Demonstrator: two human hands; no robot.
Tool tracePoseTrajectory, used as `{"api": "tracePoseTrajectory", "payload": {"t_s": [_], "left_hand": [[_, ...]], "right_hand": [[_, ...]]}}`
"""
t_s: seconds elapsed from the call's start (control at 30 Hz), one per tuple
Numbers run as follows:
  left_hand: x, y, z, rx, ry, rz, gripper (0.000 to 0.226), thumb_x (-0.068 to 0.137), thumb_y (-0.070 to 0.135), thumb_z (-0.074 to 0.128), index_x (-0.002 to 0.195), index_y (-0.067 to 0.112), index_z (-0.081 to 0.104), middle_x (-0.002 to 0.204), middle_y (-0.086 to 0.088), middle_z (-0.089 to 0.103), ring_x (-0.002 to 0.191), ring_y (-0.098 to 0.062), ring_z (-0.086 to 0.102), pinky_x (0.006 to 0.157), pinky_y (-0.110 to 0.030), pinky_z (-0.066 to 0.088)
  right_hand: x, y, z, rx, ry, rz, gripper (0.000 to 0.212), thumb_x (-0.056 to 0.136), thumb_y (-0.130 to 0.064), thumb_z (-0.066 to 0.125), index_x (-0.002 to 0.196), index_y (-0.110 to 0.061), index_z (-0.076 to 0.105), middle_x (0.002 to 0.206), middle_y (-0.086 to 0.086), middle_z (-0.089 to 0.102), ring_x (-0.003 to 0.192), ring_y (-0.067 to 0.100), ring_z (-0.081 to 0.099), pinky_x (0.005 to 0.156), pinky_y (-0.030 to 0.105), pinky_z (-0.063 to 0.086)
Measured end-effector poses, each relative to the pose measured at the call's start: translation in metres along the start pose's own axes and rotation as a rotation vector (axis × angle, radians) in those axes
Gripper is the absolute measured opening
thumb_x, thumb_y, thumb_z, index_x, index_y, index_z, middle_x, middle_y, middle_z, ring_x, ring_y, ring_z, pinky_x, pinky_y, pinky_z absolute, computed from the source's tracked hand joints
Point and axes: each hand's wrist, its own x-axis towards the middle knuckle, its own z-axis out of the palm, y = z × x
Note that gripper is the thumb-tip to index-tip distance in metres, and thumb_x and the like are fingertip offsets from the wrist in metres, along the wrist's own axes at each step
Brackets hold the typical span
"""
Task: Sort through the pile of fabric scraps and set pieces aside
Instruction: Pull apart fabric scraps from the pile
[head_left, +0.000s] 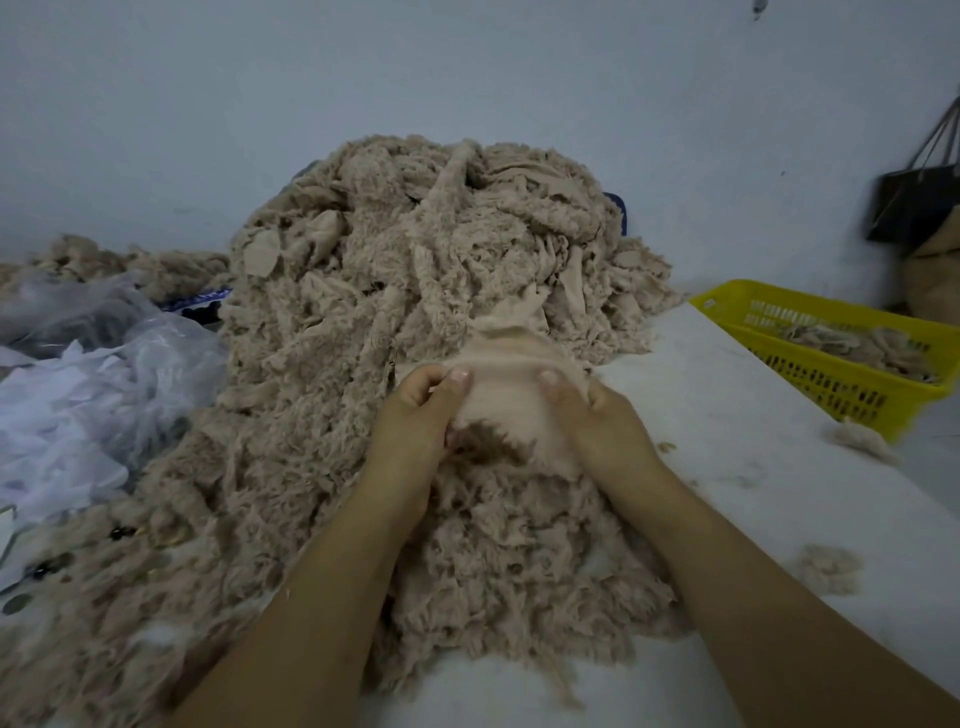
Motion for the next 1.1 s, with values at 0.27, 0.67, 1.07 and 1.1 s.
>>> {"api": "tracePoseTrajectory", "payload": {"t_s": [0.27,0.67,1.07,1.1], "left_hand": [[-0.008,0.003,-0.002,0.312,-0.238,-0.020,0.048,0.087,0.074,0.042,0.090,0.041,0.077,0.090,0.027,0.071,0.086,0.012,0.063,0.072,-0.011,0.043],[0.006,-0.005,0.001,-0.069,0.119,-0.163,0.021,0.097,0.030,0.059,0.111,0.015,0.067,0.093,0.002,0.074,0.078,-0.010,0.071,0.064,-0.026,0.055],[0.010,0.013,-0.012,-0.689,0.093,-0.365,0.031,0.106,0.023,0.041,0.096,0.002,0.062,0.074,-0.007,0.068,0.048,-0.009,0.056,0.037,-0.016,0.041],[0.009,0.012,-0.010,-0.719,0.072,-0.385,0.032,0.106,0.020,0.039,0.095,0.000,0.062,0.071,-0.009,0.069,0.047,-0.010,0.057,0.037,-0.015,0.043]], "right_hand": [[0.000,-0.009,-0.008,0.177,0.105,0.005,0.029,0.103,-0.043,0.044,0.083,-0.033,0.064,0.068,-0.019,0.070,0.060,-0.008,0.063,0.048,0.013,0.045],[-0.011,-0.005,0.006,-0.213,-0.242,-0.248,0.016,0.099,-0.031,0.051,0.087,-0.021,0.046,0.069,-0.007,0.040,0.052,0.004,0.033,0.049,0.018,0.029],[-0.002,-0.001,-0.008,-0.050,-0.092,-0.077,0.038,0.091,-0.054,0.047,0.089,-0.017,0.056,0.088,0.004,0.060,0.065,0.007,0.050,0.056,0.013,0.038],[-0.006,-0.004,-0.005,-0.046,-0.158,-0.094,0.047,0.086,-0.070,0.044,0.091,-0.024,0.056,0.084,-0.005,0.059,0.066,0.008,0.051,0.056,0.012,0.038]]}}
